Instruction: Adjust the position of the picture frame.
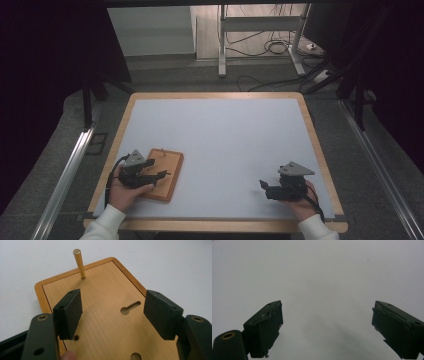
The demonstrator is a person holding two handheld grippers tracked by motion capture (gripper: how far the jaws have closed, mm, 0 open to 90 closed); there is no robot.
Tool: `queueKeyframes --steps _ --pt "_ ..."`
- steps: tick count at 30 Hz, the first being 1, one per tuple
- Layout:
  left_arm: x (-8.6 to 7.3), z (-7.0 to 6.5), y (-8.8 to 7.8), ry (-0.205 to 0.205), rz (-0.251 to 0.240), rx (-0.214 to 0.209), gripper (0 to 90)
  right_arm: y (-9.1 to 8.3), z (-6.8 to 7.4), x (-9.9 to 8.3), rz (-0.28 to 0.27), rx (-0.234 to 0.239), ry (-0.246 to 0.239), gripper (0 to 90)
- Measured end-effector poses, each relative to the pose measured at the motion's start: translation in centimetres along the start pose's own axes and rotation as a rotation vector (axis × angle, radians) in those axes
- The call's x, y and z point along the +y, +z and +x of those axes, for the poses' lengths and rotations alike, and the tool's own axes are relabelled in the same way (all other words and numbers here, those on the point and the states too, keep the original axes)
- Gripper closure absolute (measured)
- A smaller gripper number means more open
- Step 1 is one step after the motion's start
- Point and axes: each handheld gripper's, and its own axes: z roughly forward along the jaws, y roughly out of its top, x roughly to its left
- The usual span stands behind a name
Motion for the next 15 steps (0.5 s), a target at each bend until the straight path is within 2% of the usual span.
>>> queueKeyframes --steps 9,15 --pt "0.13 0.18 0.23 0.002 0.004 -0.002 30.6 0.1 0.49 -0.19 0.007 0.004 -0.033 12.4" --pt "0.18 0.09 0.2 0.005 0.001 0.003 30.6 0.06 0.7 -0.18 0.002 0.014 -0.036 13.6"
